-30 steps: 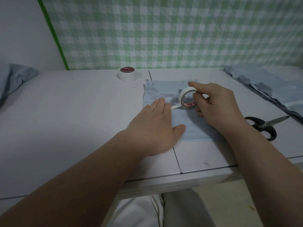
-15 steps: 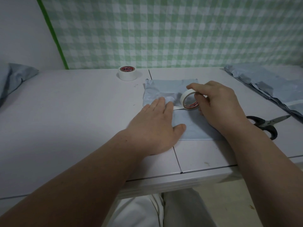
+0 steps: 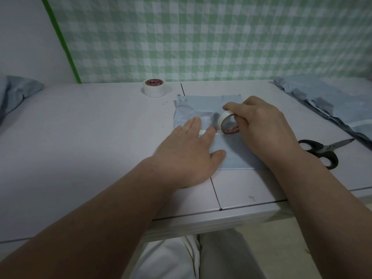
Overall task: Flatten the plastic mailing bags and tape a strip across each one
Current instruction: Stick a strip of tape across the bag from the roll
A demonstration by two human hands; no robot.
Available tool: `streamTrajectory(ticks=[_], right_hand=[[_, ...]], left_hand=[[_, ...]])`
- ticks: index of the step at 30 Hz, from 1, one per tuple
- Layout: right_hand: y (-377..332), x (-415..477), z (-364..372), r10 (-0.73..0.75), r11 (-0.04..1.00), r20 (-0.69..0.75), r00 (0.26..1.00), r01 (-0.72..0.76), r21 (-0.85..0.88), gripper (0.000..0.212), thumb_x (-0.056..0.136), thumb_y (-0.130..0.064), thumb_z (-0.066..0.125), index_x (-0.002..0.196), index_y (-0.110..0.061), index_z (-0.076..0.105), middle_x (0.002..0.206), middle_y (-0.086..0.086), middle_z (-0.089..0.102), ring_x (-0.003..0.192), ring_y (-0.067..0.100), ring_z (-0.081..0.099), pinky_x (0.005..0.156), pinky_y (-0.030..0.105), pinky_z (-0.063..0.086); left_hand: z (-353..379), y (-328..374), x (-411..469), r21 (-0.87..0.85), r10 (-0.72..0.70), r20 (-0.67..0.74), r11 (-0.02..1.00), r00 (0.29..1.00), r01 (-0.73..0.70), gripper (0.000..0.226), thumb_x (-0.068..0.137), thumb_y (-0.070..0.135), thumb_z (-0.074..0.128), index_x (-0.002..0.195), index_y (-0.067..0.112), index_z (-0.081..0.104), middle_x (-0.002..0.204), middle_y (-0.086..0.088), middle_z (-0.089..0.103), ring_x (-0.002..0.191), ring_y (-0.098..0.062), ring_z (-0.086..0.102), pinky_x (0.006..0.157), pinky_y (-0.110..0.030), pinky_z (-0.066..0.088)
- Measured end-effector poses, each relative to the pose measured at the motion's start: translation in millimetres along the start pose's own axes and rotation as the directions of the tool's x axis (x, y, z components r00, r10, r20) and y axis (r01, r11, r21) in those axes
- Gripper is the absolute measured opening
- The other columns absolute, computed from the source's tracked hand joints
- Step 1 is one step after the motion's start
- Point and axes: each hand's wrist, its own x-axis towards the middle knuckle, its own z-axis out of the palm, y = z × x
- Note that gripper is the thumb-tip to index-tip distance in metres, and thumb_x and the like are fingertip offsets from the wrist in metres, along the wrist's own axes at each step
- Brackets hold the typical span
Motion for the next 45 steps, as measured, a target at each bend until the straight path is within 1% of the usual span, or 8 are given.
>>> streamTrajectory(ticks=[14,20,25,31,35,40,42,45], right_hand=[[-3,-6,-2,-0.003,0.997,0.104,0.995,0.011,-0.077,0.05,0.095,-0.014,0.041,0.137,-0.041,0.044,0.102,-0.004,0.05,0.086,0.019,0.051,0.068,0.031,0.037],[6,-11,1,-0.019,0.993,0.106,0.994,0.006,0.121,0.055,0.092,-0.011,0.048,0.138,-0.042,0.043,0.09,-0.011,0.052,0.08,0.009,0.049,0.075,0.032,0.045],[8,-12,-4,0.036,0.938,0.046,0.998,-0.049,0.342,0.048,0.087,-0.014,0.063,0.13,-0.032,0.055,0.081,-0.023,0.055,0.067,-0.002,0.052,0.068,0.002,0.037],[2,-15,-8,0.051,0.856,0.122,0.991,-0.107,0.505,0.033,0.081,-0.008,0.07,0.103,-0.032,0.068,0.078,-0.014,0.068,0.065,0.006,0.056,0.062,0.006,0.038],[1,-15,-10,0.023,0.837,0.167,0.986,-0.11,0.535,0.032,0.08,-0.007,0.07,0.1,-0.033,0.069,0.086,-0.011,0.072,0.081,0.011,0.064,0.068,0.006,0.04],[-1,-15,-11,0.0,0.836,0.168,0.986,-0.092,0.54,0.034,0.081,-0.007,0.069,0.098,-0.037,0.067,0.088,-0.011,0.072,0.082,0.014,0.065,0.07,0.007,0.043],[-1,-15,-11,-0.002,0.836,0.172,0.985,-0.092,0.541,0.034,0.081,-0.008,0.069,0.098,-0.038,0.067,0.088,-0.011,0.071,0.079,0.01,0.063,0.069,0.007,0.042],[-1,-15,-11,-0.007,0.829,0.175,0.985,-0.093,0.552,0.033,0.082,-0.007,0.069,0.099,-0.035,0.067,0.087,-0.009,0.071,0.078,0.012,0.063,0.068,0.007,0.04]], left_hand=[[-3,2,-2,-0.002,0.004,0.02,1.0,1.0,-0.004,0.062,0.098,0.053,0.017,0.152,0.03,-0.001,0.159,-0.012,-0.011,0.146,-0.022,-0.012,0.117,-0.035,-0.004],[-3,1,0,0.005,0.003,0.032,1.0,0.999,-0.004,0.062,0.097,0.054,0.017,0.152,0.029,0.0,0.159,-0.01,-0.01,0.146,-0.022,-0.011,0.117,-0.036,-0.002],[-3,-9,-2,0.036,0.043,0.023,0.998,0.999,-0.044,0.061,0.096,0.055,0.019,0.151,0.029,0.008,0.158,-0.008,-0.001,0.145,-0.024,0.002,0.117,-0.036,0.008],[-11,-25,-14,0.088,0.119,0.033,0.989,0.992,-0.121,0.06,0.099,0.049,0.019,0.152,0.027,0.0,0.159,-0.006,-0.008,0.145,-0.016,-0.006,0.111,-0.023,0.002],[-13,-32,-18,0.088,0.144,0.048,0.985,0.988,-0.148,0.07,0.091,0.061,0.004,0.152,0.028,0.0,0.16,0.0,-0.011,0.145,-0.012,-0.01,0.111,-0.022,-0.001],[-12,-29,-15,0.134,0.212,-0.07,0.97,0.975,-0.202,0.081,0.078,0.059,-0.003,0.144,0.023,0.028,0.152,0.008,0.019,0.138,-0.011,0.007,0.111,-0.034,0.019],[-13,-24,-14,0.113,0.22,-0.099,0.971,0.97,-0.209,0.083,0.077,0.058,-0.002,0.141,0.019,0.034,0.147,0.007,0.027,0.133,-0.011,0.012,0.109,-0.031,0.017],[-12,-16,-14,-0.018,0.162,-0.029,0.986,0.986,-0.163,0.062,0.097,0.05,0.017,0.151,0.02,0.015,0.157,0.006,0.013,0.141,-0.006,0.008,0.113,-0.025,0.003]])
